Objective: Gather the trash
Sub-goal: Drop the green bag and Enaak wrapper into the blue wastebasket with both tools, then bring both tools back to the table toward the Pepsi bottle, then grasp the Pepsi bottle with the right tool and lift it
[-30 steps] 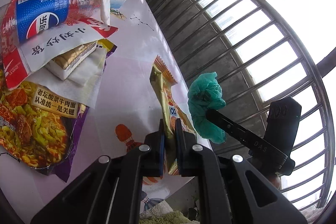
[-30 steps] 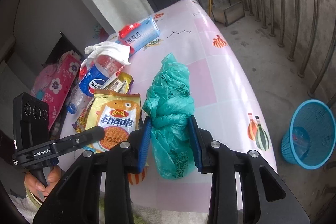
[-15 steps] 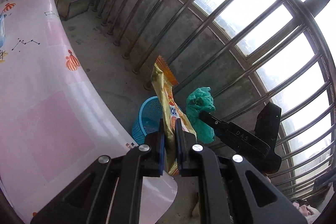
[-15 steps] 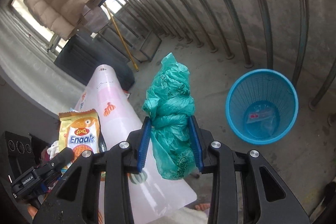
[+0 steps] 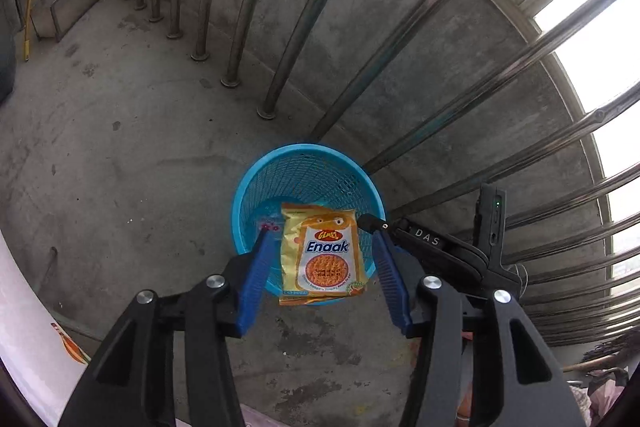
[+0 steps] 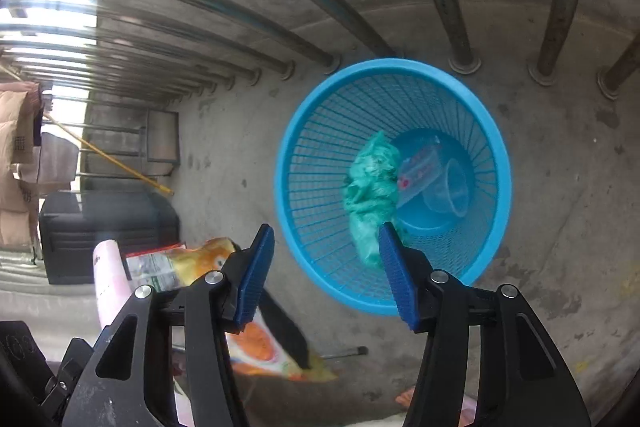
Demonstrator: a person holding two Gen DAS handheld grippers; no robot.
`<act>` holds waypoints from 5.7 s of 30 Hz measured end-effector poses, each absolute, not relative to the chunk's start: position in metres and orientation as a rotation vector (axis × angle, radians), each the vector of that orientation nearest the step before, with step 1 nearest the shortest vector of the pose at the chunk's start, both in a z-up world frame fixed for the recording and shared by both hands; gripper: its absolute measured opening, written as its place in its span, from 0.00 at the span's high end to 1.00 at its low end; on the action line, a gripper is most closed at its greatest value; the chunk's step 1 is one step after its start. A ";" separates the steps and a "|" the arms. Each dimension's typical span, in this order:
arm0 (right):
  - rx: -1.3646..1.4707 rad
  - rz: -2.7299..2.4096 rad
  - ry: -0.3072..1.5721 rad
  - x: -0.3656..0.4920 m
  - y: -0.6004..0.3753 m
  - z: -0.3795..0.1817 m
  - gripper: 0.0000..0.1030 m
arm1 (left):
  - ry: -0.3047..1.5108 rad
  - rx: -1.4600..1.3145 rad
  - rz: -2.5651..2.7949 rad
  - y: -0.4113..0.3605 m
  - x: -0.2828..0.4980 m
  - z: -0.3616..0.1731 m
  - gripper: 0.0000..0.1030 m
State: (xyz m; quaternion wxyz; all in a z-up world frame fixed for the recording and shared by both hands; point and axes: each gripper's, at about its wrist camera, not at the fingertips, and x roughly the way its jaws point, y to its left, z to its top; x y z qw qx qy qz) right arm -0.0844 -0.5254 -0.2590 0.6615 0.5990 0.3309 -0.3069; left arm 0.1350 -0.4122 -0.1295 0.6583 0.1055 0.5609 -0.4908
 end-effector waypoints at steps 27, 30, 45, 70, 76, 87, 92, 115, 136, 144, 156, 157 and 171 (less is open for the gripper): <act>0.862 -0.303 0.649 -0.033 -0.416 -0.096 0.43 | 0.807 -0.027 -0.872 -0.201 0.124 0.024 0.39; 0.821 -0.244 0.659 -0.026 -0.395 -0.082 0.43 | 0.760 -0.086 -0.805 -0.160 0.126 0.039 0.39; 0.683 0.033 0.723 0.018 -0.285 -0.037 0.43 | 0.640 -0.223 -0.546 0.013 0.106 0.060 0.39; 0.717 0.557 1.069 0.141 -0.044 -0.083 0.43 | 0.733 -0.444 -0.154 0.260 0.144 -0.007 0.64; 0.725 0.564 1.118 0.157 -0.015 -0.093 0.38 | 0.865 -0.517 -0.178 0.272 0.172 -0.041 0.79; 0.746 0.546 1.150 0.155 -0.008 -0.095 0.37 | 0.932 -0.573 -0.341 0.258 0.160 -0.046 0.83; 0.750 0.523 1.147 0.154 -0.010 -0.093 0.37 | 0.930 -0.602 -0.430 0.246 0.149 -0.039 0.83; 0.708 0.423 1.187 0.159 -0.001 -0.101 0.34 | 0.935 -0.612 -0.551 0.205 0.159 -0.036 0.83; 0.750 0.385 1.201 0.154 -0.006 -0.102 0.46 | 0.922 -0.593 -0.626 0.188 0.150 -0.027 0.83; 0.762 0.410 1.202 0.147 -0.035 -0.095 0.46 | 0.947 -0.587 -0.613 0.191 0.152 -0.034 0.83; 0.732 0.444 1.211 0.135 -0.070 -0.089 0.46 | 0.988 -0.565 -0.567 0.184 0.153 -0.046 0.83; 0.727 0.444 1.211 0.134 -0.072 -0.087 0.46 | 0.989 -0.561 -0.566 0.183 0.152 -0.046 0.83; 0.603 0.471 1.221 0.117 -0.084 -0.079 0.46 | 1.039 -0.538 -0.518 0.184 0.139 -0.063 0.83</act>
